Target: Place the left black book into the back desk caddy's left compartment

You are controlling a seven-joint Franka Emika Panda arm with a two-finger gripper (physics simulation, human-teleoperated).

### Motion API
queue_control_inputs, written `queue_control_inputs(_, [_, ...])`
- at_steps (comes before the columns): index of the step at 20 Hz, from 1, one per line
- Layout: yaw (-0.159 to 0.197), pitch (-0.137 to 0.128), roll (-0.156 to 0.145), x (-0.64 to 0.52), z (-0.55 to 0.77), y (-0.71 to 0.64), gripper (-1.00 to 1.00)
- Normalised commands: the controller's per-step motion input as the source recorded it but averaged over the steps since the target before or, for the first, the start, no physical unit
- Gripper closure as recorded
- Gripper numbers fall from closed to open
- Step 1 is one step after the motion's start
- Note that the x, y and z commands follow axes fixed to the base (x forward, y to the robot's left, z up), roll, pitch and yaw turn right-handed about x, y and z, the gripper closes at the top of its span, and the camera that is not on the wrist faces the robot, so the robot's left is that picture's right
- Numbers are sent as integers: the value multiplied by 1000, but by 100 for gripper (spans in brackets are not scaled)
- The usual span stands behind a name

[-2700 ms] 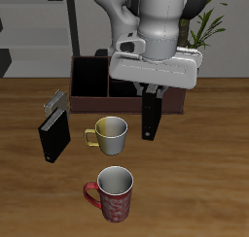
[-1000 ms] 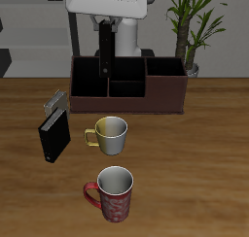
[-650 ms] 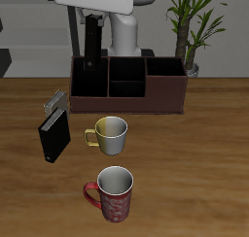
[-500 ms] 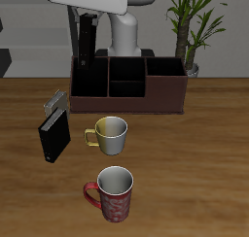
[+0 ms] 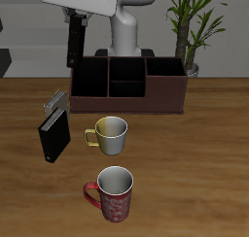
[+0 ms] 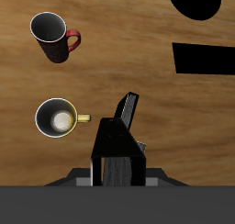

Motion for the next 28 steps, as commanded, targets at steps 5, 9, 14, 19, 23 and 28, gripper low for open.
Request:
queue_control_inputs(5, [-2,-4,-41,-236,-5,-187,100])
queue_control_inputs(9, [9,-4,-23,-330,71,-54,100])
queue_control_inputs(14, [24,28,26,-331,-88,109,100])
queue_control_inputs(19, [22,7,15,-187,-107,28,100])
queue_control_inputs(23, [25,10,-7,-174,-91,-63,100])
queue_control_inputs(28, [-8,13,-33,-156,-18,-167,100])
